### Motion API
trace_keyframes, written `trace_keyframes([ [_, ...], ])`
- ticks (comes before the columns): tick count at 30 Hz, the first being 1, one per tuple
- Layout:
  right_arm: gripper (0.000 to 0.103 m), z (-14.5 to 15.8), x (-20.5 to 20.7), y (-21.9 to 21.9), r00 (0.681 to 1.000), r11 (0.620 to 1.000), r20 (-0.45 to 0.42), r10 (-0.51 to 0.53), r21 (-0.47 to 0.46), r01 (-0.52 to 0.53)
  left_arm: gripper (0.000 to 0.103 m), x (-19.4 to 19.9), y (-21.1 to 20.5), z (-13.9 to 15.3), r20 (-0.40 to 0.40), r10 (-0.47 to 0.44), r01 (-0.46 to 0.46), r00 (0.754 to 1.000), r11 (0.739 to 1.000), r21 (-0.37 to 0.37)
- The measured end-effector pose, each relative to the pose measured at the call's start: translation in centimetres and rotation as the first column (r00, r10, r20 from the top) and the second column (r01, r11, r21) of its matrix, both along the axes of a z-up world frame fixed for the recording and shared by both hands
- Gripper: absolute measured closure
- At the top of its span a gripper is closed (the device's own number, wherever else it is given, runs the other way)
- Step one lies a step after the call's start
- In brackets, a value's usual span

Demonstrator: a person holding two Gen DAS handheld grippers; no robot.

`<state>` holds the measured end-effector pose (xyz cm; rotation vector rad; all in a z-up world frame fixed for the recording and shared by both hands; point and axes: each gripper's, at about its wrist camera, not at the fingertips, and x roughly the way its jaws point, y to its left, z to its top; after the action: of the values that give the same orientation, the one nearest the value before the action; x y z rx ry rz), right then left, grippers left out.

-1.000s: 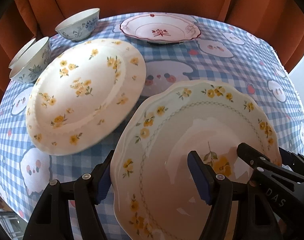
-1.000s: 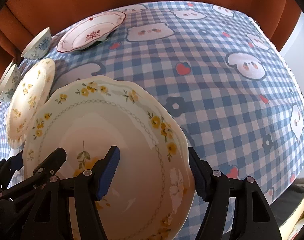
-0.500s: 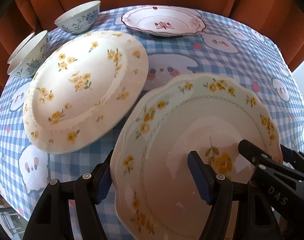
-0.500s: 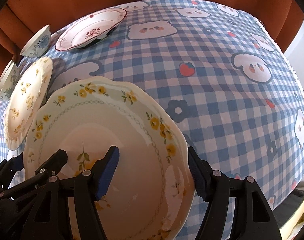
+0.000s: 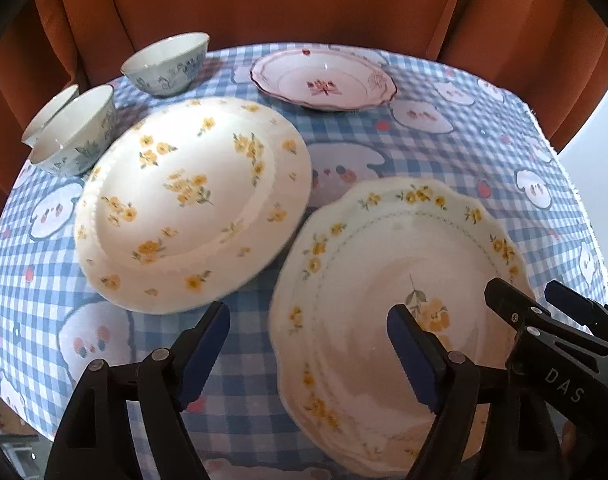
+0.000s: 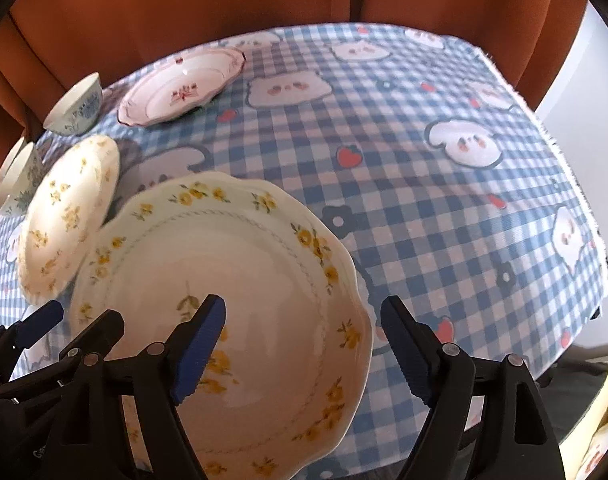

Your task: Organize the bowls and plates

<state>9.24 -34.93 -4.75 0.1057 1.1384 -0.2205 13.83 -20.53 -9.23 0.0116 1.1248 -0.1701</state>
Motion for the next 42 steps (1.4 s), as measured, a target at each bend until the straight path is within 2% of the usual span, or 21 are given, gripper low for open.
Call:
trace_keyframes([
  [5,0.020,0.9,-0.7,1.8,1.000,1.000,0.026,-0.017,0.003,0.017,0.019,-0.2,2.1,1.1,0.033,-0.010,0.010,0.999,1.000,-0.005],
  [13,0.020,2.0,-1.2,7.1,0.998,1.000,0.063,-0.013,-0.007,0.014,0.019,-0.2,6.9,2.1,0.061,-0.008,0.007,0.998,1.000,0.006],
  [26,0.020,1.6,-1.0,14.3,0.997,0.999,0.080,-0.023,0.043,0.019,0.019,0.1,14.4,2.0,0.076,-0.024,0.023,0.997,1.000,0.004],
  [32,0.020,1.2,-0.2,17.5,0.995,0.997,0.099,0.004,0.071,-0.011,0.022,1.0,17.1,1.3,0.063,0.022,-0.024,0.998,0.999,0.038],
  [36,0.020,0.9,0.9,19.3,0.996,0.998,0.085,0.035,0.041,-0.038,0.023,1.9,18.0,1.0,0.046,0.047,-0.048,0.998,0.999,0.023],
  [42,0.020,0.7,3.5,19.2,0.996,0.998,0.079,0.050,0.033,-0.052,0.023,4.6,18.5,0.3,0.015,0.099,-0.099,0.995,0.995,-0.002],
])
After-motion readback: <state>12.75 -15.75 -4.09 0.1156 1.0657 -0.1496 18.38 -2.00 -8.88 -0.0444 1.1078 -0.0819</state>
